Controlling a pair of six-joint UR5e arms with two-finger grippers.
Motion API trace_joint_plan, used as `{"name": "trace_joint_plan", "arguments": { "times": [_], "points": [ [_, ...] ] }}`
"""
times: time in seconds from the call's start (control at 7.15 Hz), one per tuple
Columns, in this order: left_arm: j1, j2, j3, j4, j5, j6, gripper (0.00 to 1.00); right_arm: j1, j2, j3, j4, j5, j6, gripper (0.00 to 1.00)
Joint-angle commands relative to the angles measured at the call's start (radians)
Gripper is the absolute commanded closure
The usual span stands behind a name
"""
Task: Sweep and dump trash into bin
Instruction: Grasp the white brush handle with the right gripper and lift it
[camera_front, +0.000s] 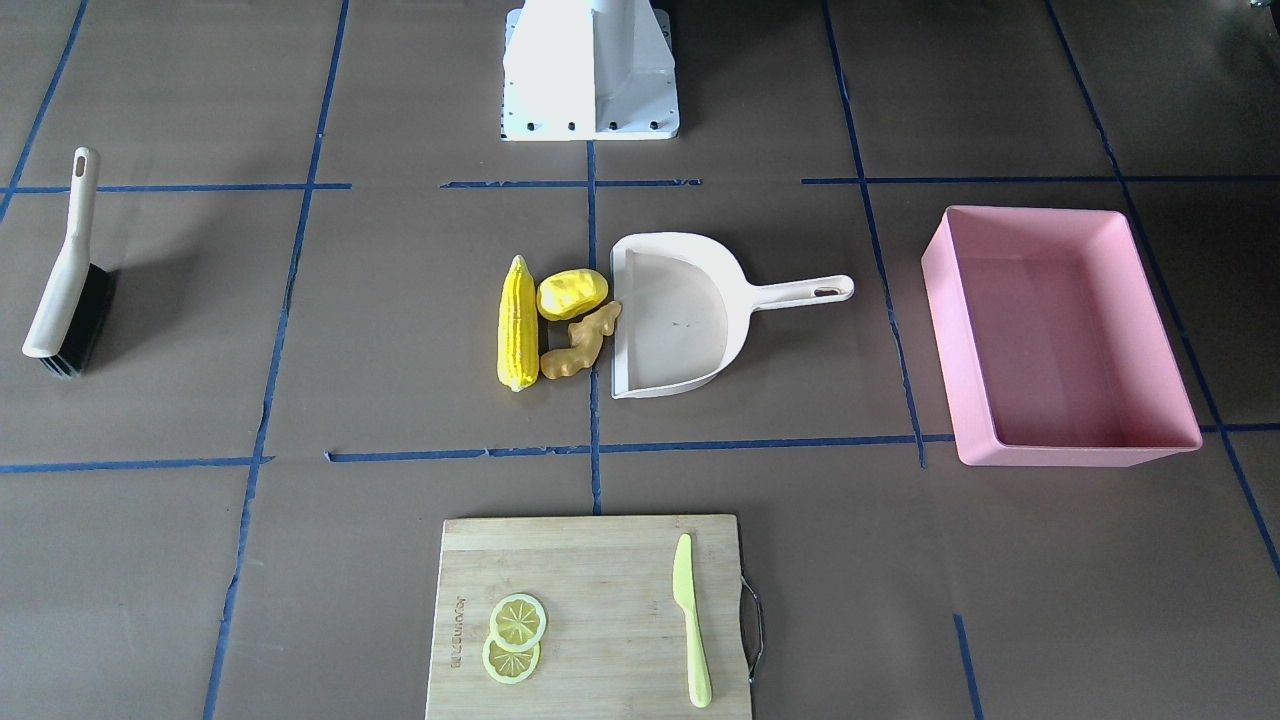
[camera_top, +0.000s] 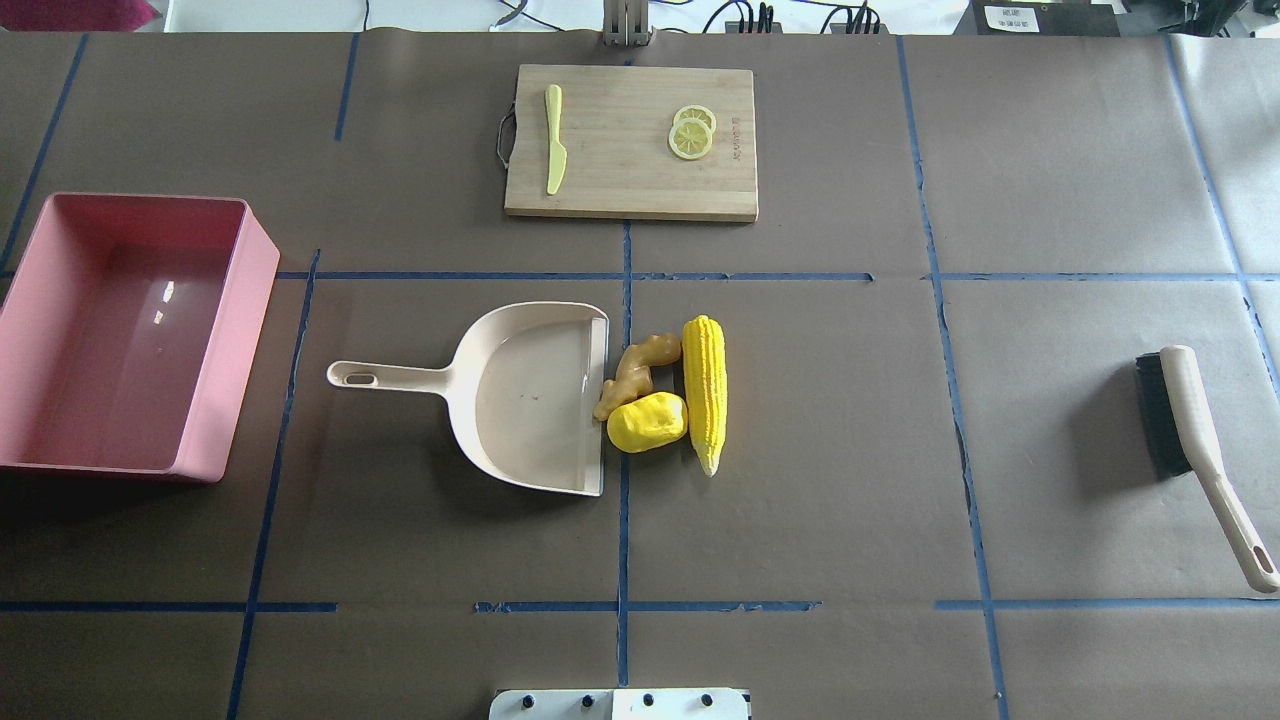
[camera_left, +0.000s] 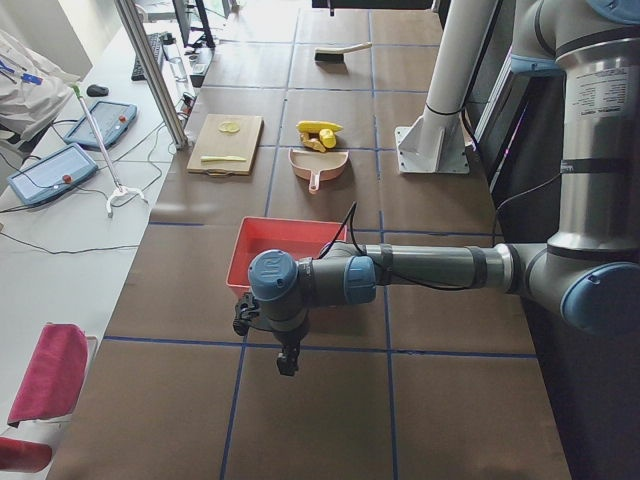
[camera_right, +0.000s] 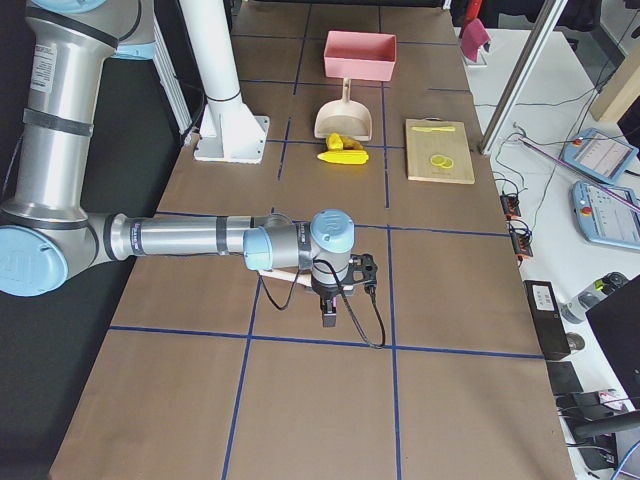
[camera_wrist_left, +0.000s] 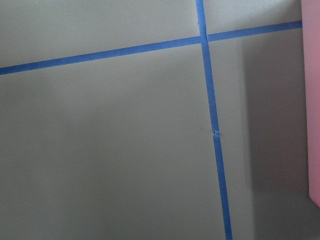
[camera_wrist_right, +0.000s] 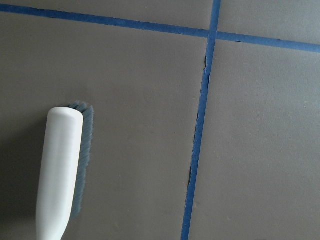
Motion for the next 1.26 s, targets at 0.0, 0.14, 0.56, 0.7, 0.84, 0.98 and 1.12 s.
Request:
{"name": "trace_joint_plan", "arguments": {
  "times": [0.0, 0.14, 0.56, 0.7, 0.84, 0.98, 1.12],
  "points": [
    [0.005, -0.002, 0.000, 0.000, 0.000, 0.000, 0.00, -0.003, 0.002, 0.000, 0.002, 0.000, 0.000, 0.00],
    [0.008, -0.003, -0.001, 0.000, 0.002, 0.003, 0.00, -0.005, 0.005, 0.002, 0.002, 0.000, 0.003, 0.00],
    [0.011, -0.044, -0.014, 0.000, 0.003, -0.009, 0.00, -0.122, 0.005, 0.127, 0.009, 0.013, 0.252, 0.00],
    [0.011, -0.064, -0.014, -0.012, 0.003, -0.008, 0.00, -0.200, 0.005, 0.144, 0.071, 0.010, 0.390, 0.00],
    [0.011, -0.069, -0.015, -0.030, 0.003, -0.009, 0.00, -0.272, -0.012, 0.143, 0.212, -0.009, 0.549, 0.00],
    [0.011, -0.069, -0.014, -0.052, 0.003, -0.008, 0.00, -0.314, -0.064, 0.143, 0.315, -0.024, 0.592, 0.00],
    [0.012, -0.069, 0.003, -0.084, 0.002, -0.009, 0.00, -0.327, -0.113, 0.143, 0.383, -0.032, 0.598, 0.00]
  ]
}}
